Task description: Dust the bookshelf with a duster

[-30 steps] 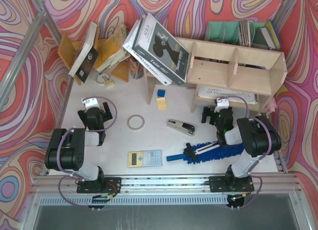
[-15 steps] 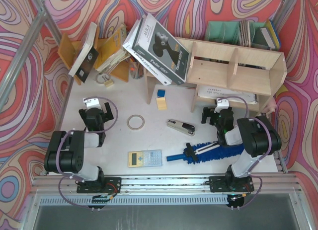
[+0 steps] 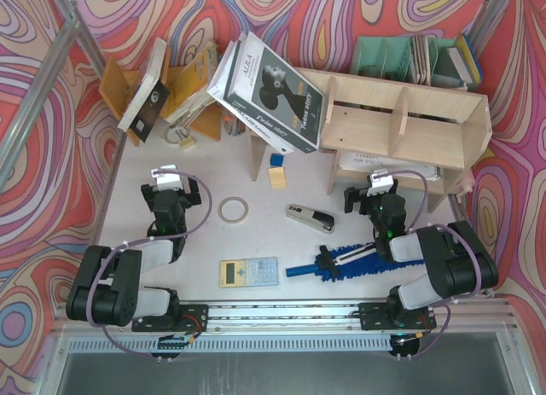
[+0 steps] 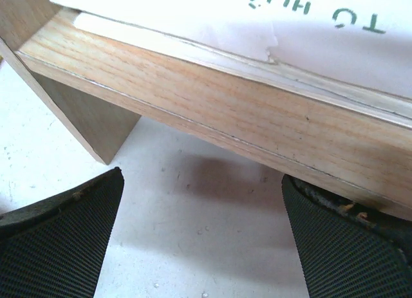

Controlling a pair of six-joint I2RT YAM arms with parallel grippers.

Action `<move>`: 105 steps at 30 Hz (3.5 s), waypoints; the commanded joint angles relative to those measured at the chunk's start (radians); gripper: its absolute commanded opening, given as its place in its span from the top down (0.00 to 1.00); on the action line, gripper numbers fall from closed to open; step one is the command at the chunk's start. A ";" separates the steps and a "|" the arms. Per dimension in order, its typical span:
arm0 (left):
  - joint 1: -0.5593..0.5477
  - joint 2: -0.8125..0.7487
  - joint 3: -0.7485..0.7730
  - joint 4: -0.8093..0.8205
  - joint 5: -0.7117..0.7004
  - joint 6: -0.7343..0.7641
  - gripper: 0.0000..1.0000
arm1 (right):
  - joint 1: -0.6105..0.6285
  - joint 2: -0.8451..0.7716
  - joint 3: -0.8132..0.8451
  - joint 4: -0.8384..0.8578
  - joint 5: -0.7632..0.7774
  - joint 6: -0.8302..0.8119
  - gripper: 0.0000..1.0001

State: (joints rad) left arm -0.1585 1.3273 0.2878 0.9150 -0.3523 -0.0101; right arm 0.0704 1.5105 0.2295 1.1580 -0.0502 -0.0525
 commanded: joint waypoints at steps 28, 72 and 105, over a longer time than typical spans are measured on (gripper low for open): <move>-0.113 -0.642 0.047 -0.621 -0.120 -0.315 0.01 | 0.012 -0.563 0.048 -0.626 -0.124 0.127 0.01; -0.108 -0.524 0.365 -1.268 -0.013 -0.788 0.01 | 0.461 -0.734 0.398 -1.612 0.206 0.624 0.12; -0.113 -0.654 0.092 -1.034 0.051 -0.503 0.01 | 0.839 -0.391 0.487 -1.744 0.270 0.667 0.30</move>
State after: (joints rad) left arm -0.2687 0.6914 0.4301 -0.1997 -0.2935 -0.5816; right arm 0.9031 1.1110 0.6819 -0.5667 0.2230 0.6273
